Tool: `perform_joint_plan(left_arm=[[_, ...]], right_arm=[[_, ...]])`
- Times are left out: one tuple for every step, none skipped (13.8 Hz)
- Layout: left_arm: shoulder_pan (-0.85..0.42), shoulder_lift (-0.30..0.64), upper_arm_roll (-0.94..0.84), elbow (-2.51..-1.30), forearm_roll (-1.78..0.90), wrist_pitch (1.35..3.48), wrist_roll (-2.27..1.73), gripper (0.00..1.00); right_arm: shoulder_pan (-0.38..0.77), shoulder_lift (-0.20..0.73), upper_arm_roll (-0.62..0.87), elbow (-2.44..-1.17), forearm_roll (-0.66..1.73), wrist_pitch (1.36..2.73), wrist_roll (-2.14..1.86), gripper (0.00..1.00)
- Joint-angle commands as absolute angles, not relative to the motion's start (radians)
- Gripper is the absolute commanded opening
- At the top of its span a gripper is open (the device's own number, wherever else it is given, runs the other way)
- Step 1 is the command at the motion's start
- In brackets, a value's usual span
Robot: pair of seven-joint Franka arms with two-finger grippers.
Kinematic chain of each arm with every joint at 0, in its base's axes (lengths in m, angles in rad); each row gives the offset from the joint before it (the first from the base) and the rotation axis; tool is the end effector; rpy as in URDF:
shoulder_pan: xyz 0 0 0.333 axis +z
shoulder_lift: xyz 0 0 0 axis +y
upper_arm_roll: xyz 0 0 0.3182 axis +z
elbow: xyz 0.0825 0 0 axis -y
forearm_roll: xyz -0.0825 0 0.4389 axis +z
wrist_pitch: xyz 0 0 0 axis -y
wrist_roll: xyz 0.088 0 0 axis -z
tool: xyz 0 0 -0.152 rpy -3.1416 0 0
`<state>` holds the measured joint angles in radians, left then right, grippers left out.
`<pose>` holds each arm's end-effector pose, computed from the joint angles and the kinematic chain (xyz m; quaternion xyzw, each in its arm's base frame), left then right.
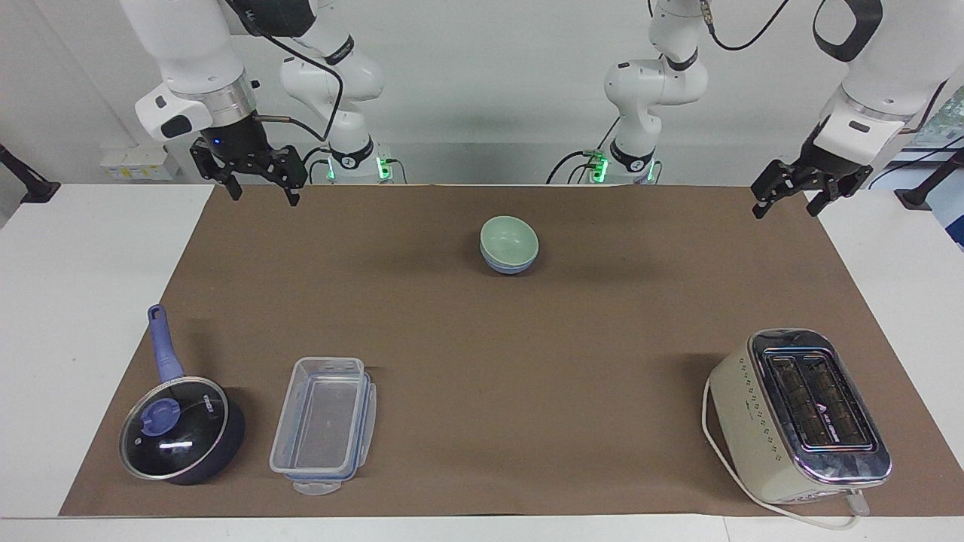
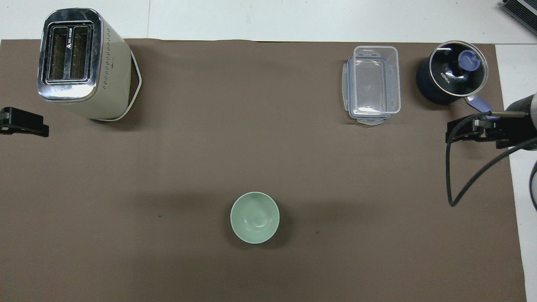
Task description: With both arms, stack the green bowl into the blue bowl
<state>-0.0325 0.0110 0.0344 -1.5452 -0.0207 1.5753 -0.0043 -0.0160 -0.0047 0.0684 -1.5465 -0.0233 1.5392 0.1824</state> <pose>0.6145 -0.0021 0.5889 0.9999 0.0030 0.0095 0.0102 0.6043 0.0282 0.5946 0.9978 -0.0653 0.0001 0.0119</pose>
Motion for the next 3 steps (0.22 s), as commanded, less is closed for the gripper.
perform_joint_plan(left_arm=[[-0.028,0.021,0.031,-1.519,-0.009,1.551,-0.015,1.0],[-0.028,0.021,0.031,-1.519,-0.009,1.551,-0.015,1.0],[-0.028,0.023,0.031,-1.519,-0.009,1.551,-0.015,1.0]], right_arm=[[-0.023,-0.026,0.074,-1.569,-0.02,1.536,0.166,1.0],[-0.023,-0.026,0.074,-1.569,-0.02,1.536,0.164,1.0],[-0.023,-0.026,0.074,-1.569,-0.02,1.536,0.164,1.0]])
